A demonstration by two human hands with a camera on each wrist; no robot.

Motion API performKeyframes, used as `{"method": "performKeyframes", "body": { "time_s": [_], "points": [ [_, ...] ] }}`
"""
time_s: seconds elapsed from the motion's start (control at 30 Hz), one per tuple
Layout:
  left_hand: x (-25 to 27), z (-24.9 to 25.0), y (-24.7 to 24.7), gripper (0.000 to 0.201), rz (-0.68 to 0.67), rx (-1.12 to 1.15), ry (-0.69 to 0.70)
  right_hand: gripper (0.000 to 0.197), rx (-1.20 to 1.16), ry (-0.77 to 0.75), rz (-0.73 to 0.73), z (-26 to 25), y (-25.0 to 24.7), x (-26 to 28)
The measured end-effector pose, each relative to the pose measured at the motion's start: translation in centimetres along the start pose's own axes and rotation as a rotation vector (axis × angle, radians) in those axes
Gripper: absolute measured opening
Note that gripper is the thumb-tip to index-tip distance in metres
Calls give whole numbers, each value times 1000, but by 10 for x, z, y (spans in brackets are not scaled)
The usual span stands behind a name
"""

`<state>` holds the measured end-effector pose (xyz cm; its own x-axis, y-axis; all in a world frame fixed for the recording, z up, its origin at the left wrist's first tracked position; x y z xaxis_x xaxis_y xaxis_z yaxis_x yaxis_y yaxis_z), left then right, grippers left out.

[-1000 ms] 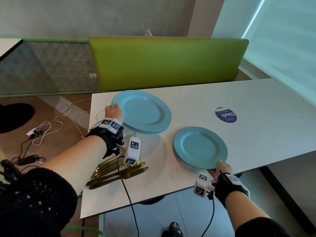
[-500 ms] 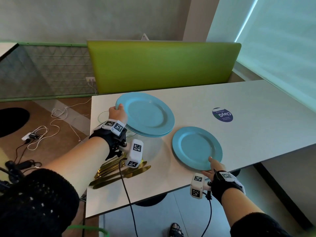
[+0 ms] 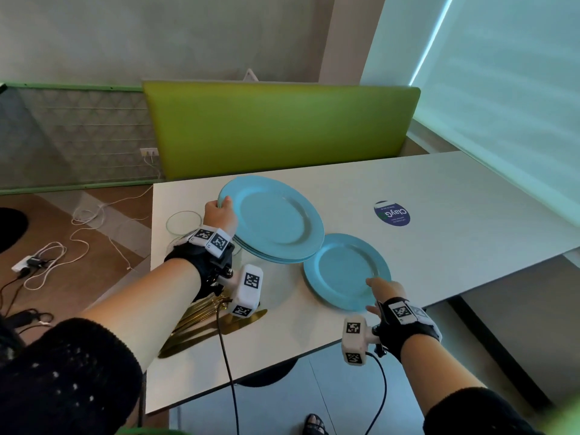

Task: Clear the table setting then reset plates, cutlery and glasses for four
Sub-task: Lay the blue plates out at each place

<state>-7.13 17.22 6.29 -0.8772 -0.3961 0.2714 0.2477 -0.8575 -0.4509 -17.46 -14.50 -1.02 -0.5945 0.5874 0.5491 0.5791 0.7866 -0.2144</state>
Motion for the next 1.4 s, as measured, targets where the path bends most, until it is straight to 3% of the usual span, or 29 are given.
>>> {"method": "performKeyframes", "body": {
  "time_s": [0.27,0.37,0.43,0.47,0.6,0.7,0.83,0.93,1.07,1.27,1.4],
  "points": [
    [17,23,80,41,-250,-34,113,33,-286,-97,-131,-58,4,1],
    [27,32,120,43,-346,-20,137,34,-206,-192,-77,-69,-7,-16],
    [31,37,143,49,-387,-11,131,22,-166,-246,-9,-73,-21,-34],
    [31,38,155,53,-395,-3,120,17,-163,-249,4,-75,-27,-44],
    [33,55,191,51,-397,-1,72,31,-175,-213,51,-82,-50,-85],
    [32,72,216,63,-412,-122,47,13,-214,-167,-3,-98,-65,-101],
    [26,92,249,69,-420,-145,13,19,-309,-100,-37,-119,-88,-129],
    [22,106,271,60,-433,-186,31,12,-372,-83,-34,-134,-103,-150],
    [12,117,285,54,-393,-204,53,16,-431,-76,44,-147,-122,-179],
    [-16,123,275,55,-169,-221,15,40,-586,9,169,-138,-159,-213],
    [-29,122,266,54,-65,-231,-20,22,-491,106,264,-119,-180,-213]
  ]
}}
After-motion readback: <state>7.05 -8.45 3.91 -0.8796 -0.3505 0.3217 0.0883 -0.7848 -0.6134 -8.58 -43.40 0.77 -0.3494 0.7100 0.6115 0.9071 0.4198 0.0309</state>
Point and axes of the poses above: each hand's wrist, its own x-axis away from the middle knuckle, its own y-axis out of the palm, z = x × y, the point moved 3 cm from there along -x, towards the middle knuckle, and after that the axes turned 14 degrees about -x, right-handed, at the moved point
